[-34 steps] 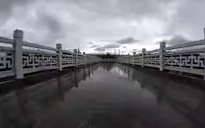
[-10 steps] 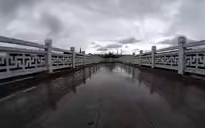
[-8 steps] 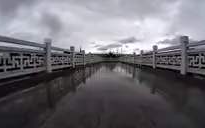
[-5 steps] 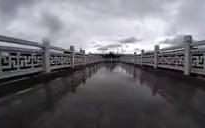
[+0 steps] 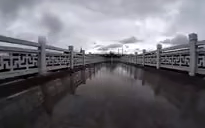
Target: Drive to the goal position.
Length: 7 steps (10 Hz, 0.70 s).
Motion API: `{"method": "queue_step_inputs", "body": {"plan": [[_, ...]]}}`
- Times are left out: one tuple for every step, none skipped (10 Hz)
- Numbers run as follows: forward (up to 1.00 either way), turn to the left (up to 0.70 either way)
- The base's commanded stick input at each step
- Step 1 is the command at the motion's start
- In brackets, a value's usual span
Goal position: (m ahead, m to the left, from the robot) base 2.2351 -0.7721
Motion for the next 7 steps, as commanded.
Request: {"method": "queue_step_inputs", "body": {"plan": [[0.45, 0.00], [0.45, 0.00], [0.45, 0.00], [0.45, 0.00], [0.45, 0.00], [0.45, 0.00], [0.45, 0.00]]}}
